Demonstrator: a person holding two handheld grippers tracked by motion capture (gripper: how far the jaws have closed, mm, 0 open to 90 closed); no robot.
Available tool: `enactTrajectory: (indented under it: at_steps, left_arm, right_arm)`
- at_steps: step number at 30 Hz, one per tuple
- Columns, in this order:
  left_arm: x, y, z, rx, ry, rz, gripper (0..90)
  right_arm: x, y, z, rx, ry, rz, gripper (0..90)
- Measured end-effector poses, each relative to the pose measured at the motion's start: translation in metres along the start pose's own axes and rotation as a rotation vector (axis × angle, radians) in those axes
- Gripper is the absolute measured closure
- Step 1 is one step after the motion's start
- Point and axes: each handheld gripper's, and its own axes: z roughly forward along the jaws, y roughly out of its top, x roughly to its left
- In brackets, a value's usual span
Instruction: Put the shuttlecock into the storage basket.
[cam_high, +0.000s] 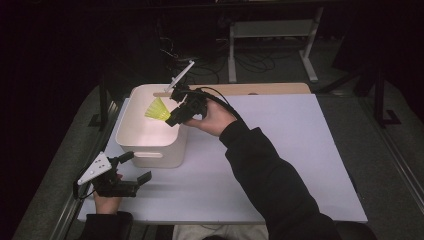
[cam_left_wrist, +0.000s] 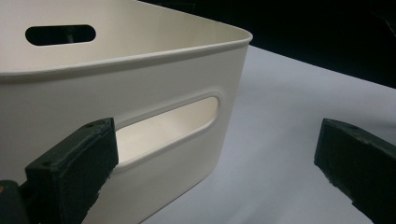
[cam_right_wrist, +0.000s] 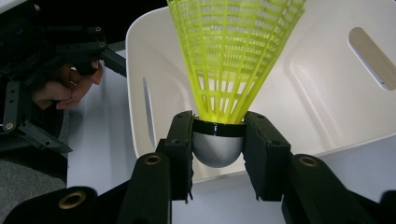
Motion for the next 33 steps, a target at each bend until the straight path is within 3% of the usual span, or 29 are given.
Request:
enactTrajectory:
  at_steps: [33]
  left_arm:
    - [0.0, 0.0, -0.001, 0.0, -0.003, -0.002, 0.0]
  right_arm:
    - [-0.002, -0.002, 0.039, 0.021, 0.064, 0.008, 63.1]
